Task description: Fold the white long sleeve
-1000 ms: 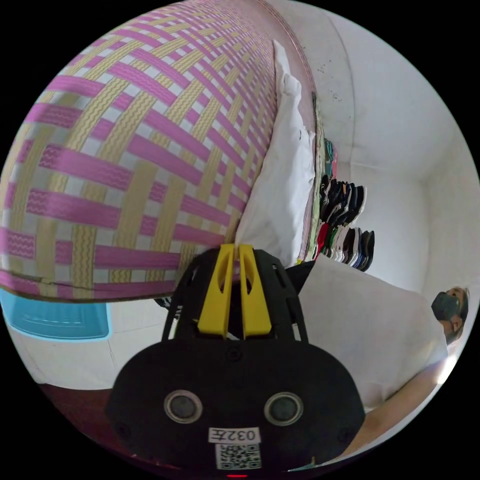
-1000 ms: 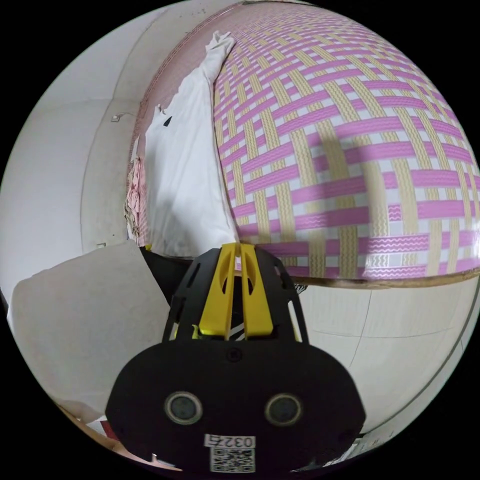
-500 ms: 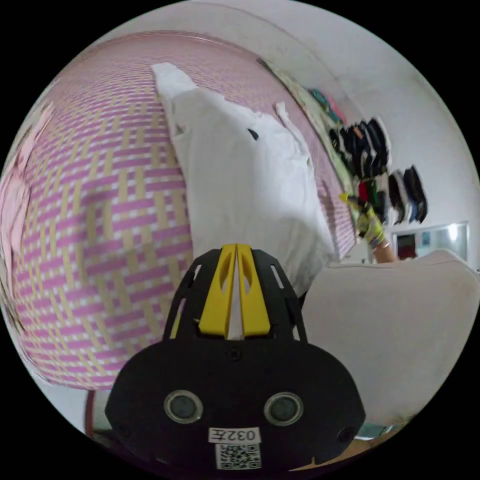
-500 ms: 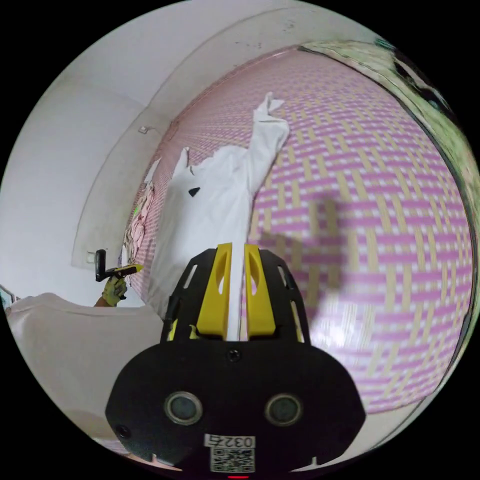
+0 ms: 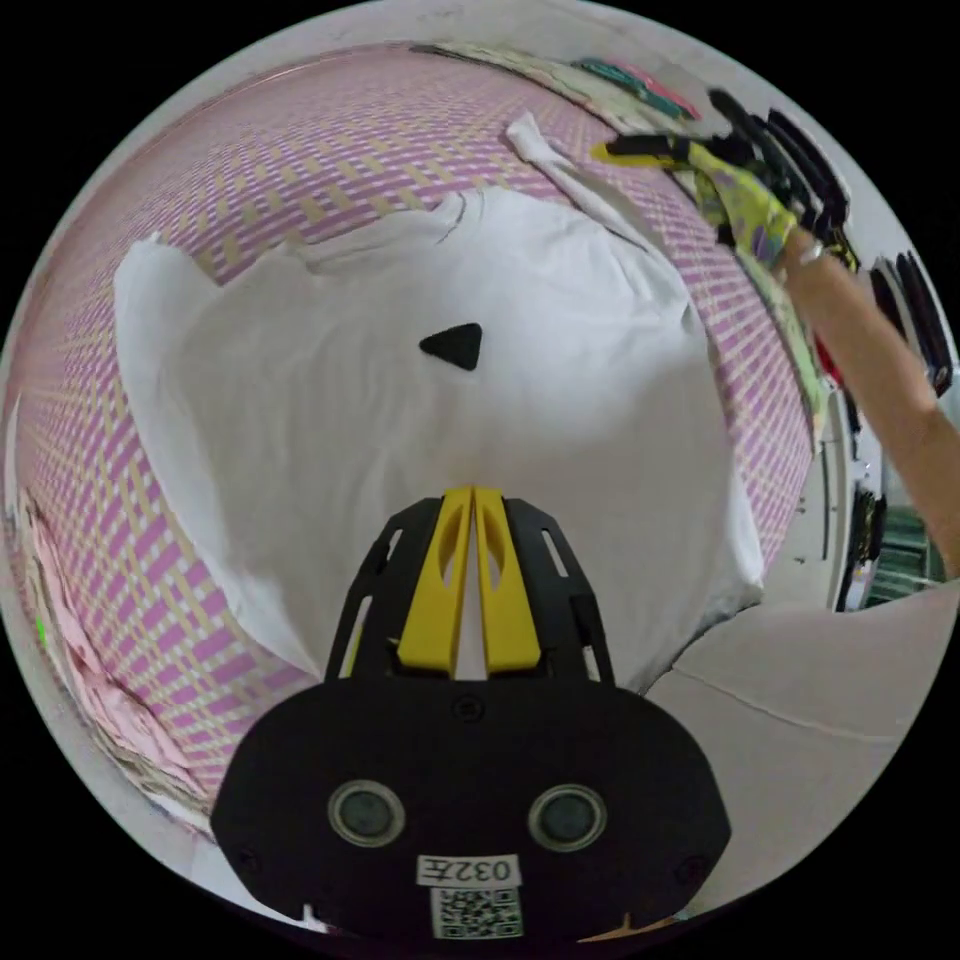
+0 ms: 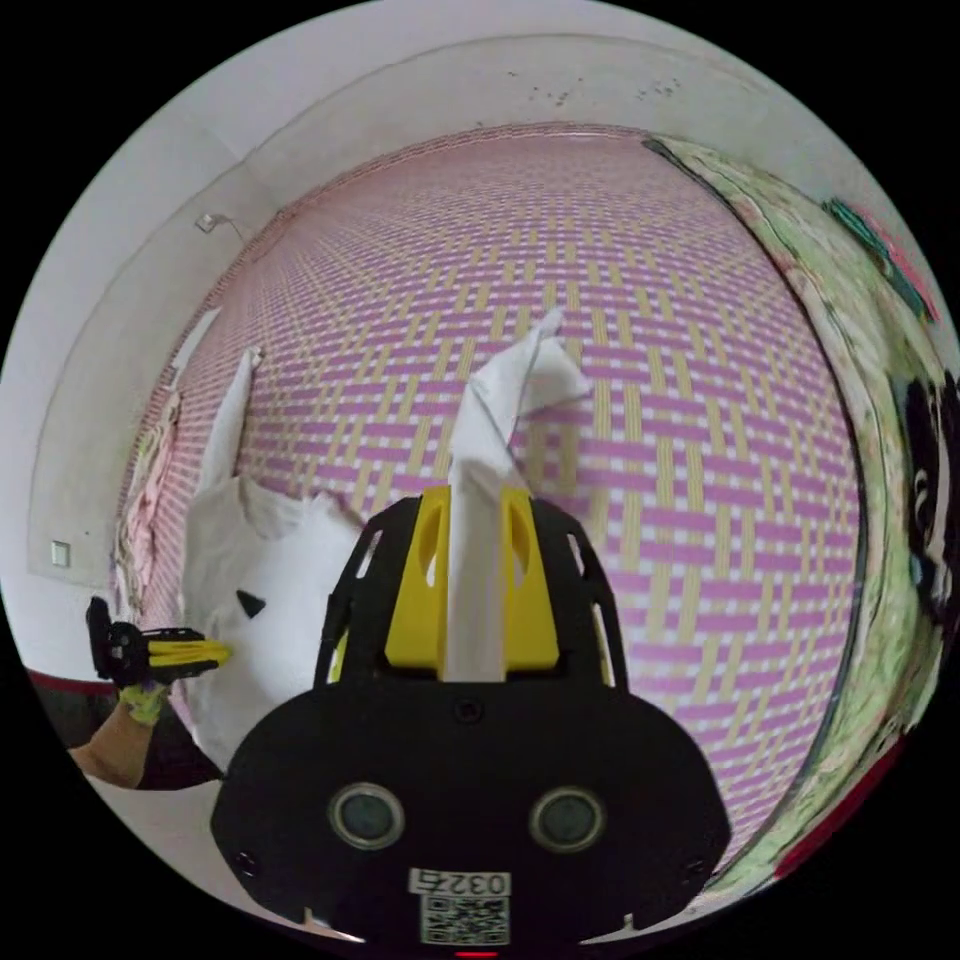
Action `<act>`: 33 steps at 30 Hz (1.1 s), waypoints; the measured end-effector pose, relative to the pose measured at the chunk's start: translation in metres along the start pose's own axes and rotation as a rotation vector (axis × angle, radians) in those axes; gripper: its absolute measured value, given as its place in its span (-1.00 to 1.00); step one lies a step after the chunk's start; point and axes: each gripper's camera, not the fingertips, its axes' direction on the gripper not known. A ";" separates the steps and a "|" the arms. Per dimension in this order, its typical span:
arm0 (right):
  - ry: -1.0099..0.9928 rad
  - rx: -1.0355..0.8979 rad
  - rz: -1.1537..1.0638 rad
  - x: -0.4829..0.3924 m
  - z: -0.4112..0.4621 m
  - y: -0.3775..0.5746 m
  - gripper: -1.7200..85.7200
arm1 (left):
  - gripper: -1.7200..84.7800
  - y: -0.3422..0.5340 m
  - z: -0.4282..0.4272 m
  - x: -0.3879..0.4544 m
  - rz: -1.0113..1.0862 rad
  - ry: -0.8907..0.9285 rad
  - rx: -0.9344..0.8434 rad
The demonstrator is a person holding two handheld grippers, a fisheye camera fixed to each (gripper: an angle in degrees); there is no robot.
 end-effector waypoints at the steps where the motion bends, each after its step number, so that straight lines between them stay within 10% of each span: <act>1: 0.037 -0.009 -0.020 -0.005 0.008 -0.022 -0.76 | -0.98 -0.017 0.008 0.015 0.027 -0.058 -0.055; 12: 0.290 -0.211 -0.276 -0.034 0.098 -0.128 -0.91 | -0.98 -0.101 0.032 0.087 0.089 -0.134 -0.229; 21: -0.830 0.553 -0.424 0.148 -0.110 -0.036 -0.93 | -0.98 -0.126 0.042 0.097 0.076 -0.056 -0.198; 28: -0.277 0.497 0.529 0.348 -0.123 0.124 -0.81 | -0.98 -0.137 0.051 0.106 0.079 -0.068 -0.173; 33: -0.005 0.297 0.608 0.328 -0.093 0.172 -0.81 | -0.98 -0.144 0.057 0.110 0.069 -0.092 -0.167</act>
